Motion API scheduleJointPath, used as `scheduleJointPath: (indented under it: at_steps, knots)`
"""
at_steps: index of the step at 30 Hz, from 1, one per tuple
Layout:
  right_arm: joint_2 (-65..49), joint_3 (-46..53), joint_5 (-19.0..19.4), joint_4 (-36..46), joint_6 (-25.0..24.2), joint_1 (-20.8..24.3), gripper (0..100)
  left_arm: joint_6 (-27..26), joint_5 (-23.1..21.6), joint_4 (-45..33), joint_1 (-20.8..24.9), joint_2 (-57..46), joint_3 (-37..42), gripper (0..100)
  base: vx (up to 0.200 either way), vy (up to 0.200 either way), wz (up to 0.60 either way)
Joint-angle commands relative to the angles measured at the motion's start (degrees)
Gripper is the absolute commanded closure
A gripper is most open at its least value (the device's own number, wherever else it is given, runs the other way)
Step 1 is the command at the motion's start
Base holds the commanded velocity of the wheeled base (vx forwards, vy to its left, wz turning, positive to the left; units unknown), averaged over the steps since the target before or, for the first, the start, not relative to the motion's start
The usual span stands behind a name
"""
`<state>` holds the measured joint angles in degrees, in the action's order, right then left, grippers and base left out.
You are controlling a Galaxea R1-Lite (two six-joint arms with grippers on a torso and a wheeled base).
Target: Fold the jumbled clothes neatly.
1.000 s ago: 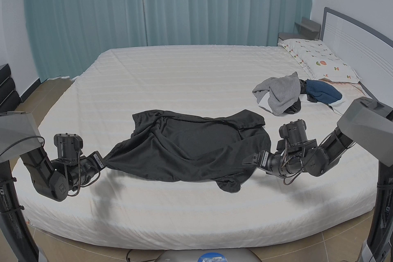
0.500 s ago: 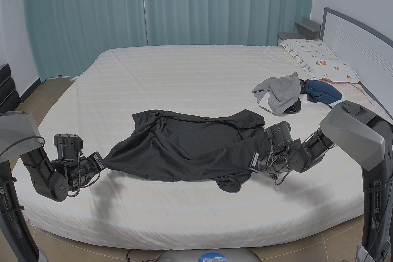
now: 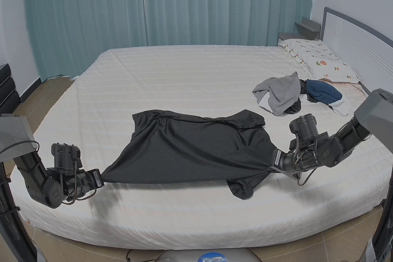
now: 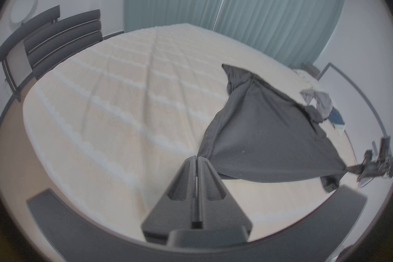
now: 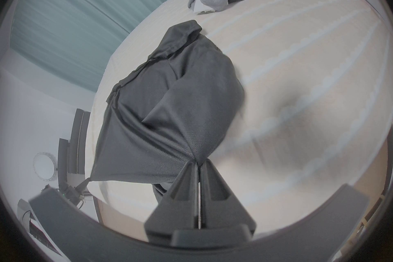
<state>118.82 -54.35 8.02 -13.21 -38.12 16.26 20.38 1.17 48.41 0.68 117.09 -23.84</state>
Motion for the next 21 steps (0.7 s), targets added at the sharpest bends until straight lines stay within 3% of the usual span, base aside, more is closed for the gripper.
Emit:
scheduleJointPath:
  at_steps: [1, 2, 4, 10, 15, 21]
  knots:
    - [-12.47, 4.25, 1.47, 6.10, 2.88, -2.11, 100, -3.68, 0.06, -7.80, -0.24, -6.00, 0.99, 100, 0.000, 0.000, 0.00]
    - [-12.47, 4.25, 1.47, 6.10, 2.88, -2.11, 100, -3.68, 0.06, -7.80, -0.24, -6.00, 0.99, 100, 0.000, 0.000, 0.00]
    - [-16.34, 5.39, 3.58, 10.84, 6.22, -2.64, 100, -6.50, 0.15, -16.07, -0.24, -9.60, 0.55, 100, 0.000, 0.000, 0.00]
    - [-17.40, 9.61, 3.32, 14.53, 13.86, -2.73, 100, -8.61, 0.32, -25.91, -0.24, -13.64, -0.15, 100, 0.000, 0.000, 0.00]
    - [-17.13, 10.40, 3.49, 17.52, 14.65, -2.02, 100, -10.71, 2.52, -29.86, -0.42, -14.43, -0.59, 100, 0.000, 0.000, 0.00]
    - [-15.11, 10.31, 3.32, 16.91, 14.83, -1.50, 100, -10.01, 0.41, -29.51, -0.16, -13.99, -2.08, 100, 0.000, 0.000, 0.00]
